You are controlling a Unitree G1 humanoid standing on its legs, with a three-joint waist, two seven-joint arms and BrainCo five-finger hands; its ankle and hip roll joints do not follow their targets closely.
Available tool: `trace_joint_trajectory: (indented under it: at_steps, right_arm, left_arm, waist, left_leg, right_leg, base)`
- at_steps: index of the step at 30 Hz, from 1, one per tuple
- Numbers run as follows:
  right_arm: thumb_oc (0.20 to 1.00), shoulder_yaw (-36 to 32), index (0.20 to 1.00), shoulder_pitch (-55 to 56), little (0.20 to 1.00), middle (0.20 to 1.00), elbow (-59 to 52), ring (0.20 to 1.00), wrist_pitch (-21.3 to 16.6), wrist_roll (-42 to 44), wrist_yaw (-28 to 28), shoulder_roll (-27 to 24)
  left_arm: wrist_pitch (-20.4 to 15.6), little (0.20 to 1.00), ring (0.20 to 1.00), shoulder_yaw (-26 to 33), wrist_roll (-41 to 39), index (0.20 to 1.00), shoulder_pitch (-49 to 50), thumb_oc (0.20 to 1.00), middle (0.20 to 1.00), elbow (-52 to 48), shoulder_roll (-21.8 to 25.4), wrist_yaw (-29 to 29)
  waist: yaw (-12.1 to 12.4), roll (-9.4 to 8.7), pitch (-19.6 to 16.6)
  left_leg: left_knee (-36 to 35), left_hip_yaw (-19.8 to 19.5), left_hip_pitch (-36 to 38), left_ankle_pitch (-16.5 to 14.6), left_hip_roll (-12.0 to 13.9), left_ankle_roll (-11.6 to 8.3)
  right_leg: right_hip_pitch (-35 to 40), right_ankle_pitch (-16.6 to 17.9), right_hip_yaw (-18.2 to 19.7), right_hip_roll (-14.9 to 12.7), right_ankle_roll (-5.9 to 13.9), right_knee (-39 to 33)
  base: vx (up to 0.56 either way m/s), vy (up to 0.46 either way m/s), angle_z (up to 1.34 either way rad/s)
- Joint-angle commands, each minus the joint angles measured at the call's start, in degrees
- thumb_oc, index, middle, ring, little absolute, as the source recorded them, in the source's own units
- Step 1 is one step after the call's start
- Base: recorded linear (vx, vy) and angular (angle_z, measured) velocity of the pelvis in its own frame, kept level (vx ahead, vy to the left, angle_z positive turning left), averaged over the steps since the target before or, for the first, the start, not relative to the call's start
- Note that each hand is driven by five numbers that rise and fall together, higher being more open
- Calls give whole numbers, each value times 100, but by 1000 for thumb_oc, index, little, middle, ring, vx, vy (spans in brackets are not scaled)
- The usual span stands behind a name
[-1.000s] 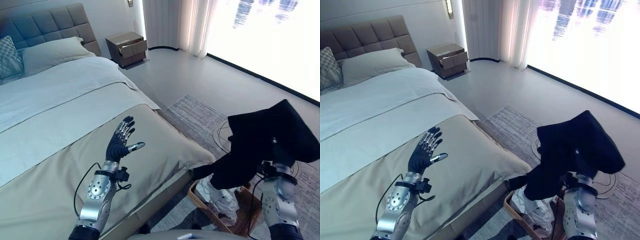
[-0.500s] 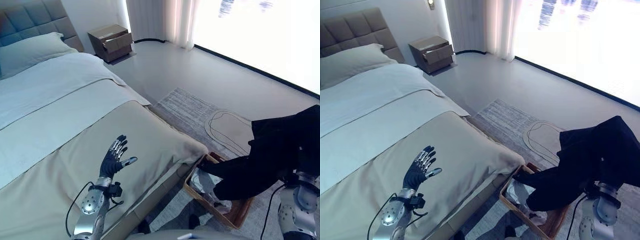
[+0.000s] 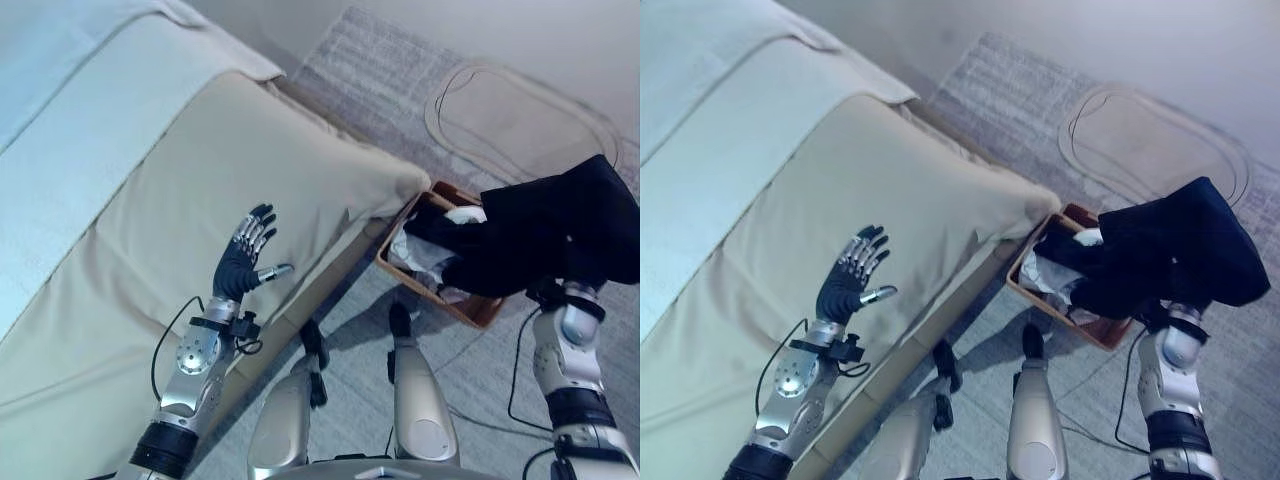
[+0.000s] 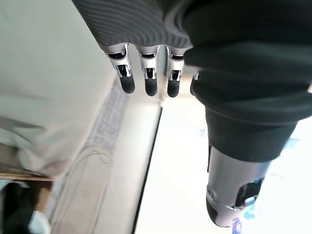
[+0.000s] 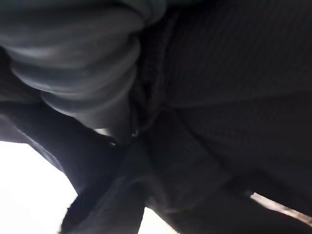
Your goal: Pick up clothes into the bucket
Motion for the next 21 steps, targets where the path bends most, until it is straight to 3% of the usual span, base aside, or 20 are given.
trace_joint_trajectory:
  at_steps: [1, 3, 8, 15, 16, 17, 18, 19, 20, 21]
  right_arm:
    - [200, 149, 200, -397, 200, 200, -51, 200, -333, -139, -225, -440]
    - [200, 395, 200, -707, 200, 200, 333, 200, -230, -123, -258, -547]
    - [200, 1358, 200, -2053, 200, 200, 1784, 200, 274, -336, -239, -1353]
    - [200, 2209, 200, -3156, 200, 200, 2631, 200, 606, -1119, -484, -1929]
    - [200, 2318, 200, -3260, 200, 200, 2745, 200, 638, -1201, -504, -1994]
    - [200, 2335, 200, -3289, 200, 200, 2760, 200, 630, -1198, -503, -1999]
    - [200, 2600, 200, -3449, 200, 200, 2971, 200, 717, -1477, -525, -2109]
    - [200, 2727, 200, -3500, 200, 200, 3055, 200, 782, -1670, -537, -2166]
    - [200, 2896, 200, -3559, 200, 200, 3189, 200, 850, -1912, -557, -2225]
    - [200, 3081, 200, -3606, 200, 200, 3320, 200, 940, -2161, -521, -2279]
  left_arm:
    - [-500, 1000, 1000, 40, -120, 1000, 87, 1000, 1000, -580, 153, 185]
    - [-539, 1000, 1000, 20, -160, 1000, 7, 1000, 1000, -725, 205, 287]
    - [-538, 1000, 1000, -234, -165, 1000, -223, 1000, 1000, -999, 338, 506]
    - [-588, 1000, 1000, -474, -200, 1000, -304, 1000, 1000, -1166, 422, 641]
    - [-592, 1000, 1000, -507, -206, 1000, -314, 1000, 1000, -1183, 432, 669]
    - [-594, 1000, 1000, -498, -203, 1000, -322, 1000, 1000, -1185, 422, 672]
    - [-591, 1000, 1000, -537, -186, 1000, -365, 1000, 1000, -1201, 450, 715]
    - [-596, 1000, 1000, -559, -185, 1000, -377, 1000, 1000, -1214, 457, 729]
    - [-599, 1000, 1000, -583, -187, 1000, -389, 1000, 1000, -1208, 454, 739]
    - [-591, 1000, 1000, -602, -175, 1000, -407, 1000, 1000, -1190, 463, 751]
  waist:
    - [7, -155, -272]
    - [49, -125, -209]
    - [197, -45, -66]
    - [301, 123, -78]
    - [342, 150, -113]
    - [313, 142, -100]
    - [362, 192, -126]
    - [349, 186, -101]
    - [366, 204, -137]
    - [379, 207, -139]
  left_leg:
    - [1320, -505, -645, -797, 10, 73]
    - [1637, -487, -1077, -882, 48, 75]
    - [2499, -394, -2308, -1062, 90, 129]
    - [2556, -355, -3023, -1036, 21, 163]
    - [2592, -403, -3044, -1207, 1, 122]
    - [2554, -352, -3131, -1017, -7, 167]
    - [2579, -416, -3195, -1179, -11, 122]
    - [2543, -371, -3305, -993, -24, 171]
    - [2597, -422, -3304, -1182, -32, 123]
    - [2603, -418, -3351, -1179, -33, 125]
  right_leg:
    - [-170, 476, -352, -91, 68, -74]
    - [-642, 454, -306, -62, 52, 236]
    - [-1800, 423, -158, -38, 33, 911]
    - [-2619, 426, -72, -96, 29, 1113]
    - [-2654, 244, -52, -95, 68, 1198]
    - [-2720, 434, -59, -117, 36, 1115]
    - [-2817, 253, -33, -138, 80, 1222]
    - [-2910, 442, -40, -171, 47, 1151]
    - [-2933, 237, -35, -164, 80, 1267]
    - [-2997, 234, -21, -165, 82, 1291]
  base:
    - [-175, -26, 13]
    - [-122, 9, 9]
    - [-120, 14, -11]
    - [-9, 49, 3]
    - [-1, 60, -3]
    - [93, 38, -7]
    - [-72, 30, -7]
    - [106, 44, -3]
    - [21, 36, 3]
    - [107, 34, 7]
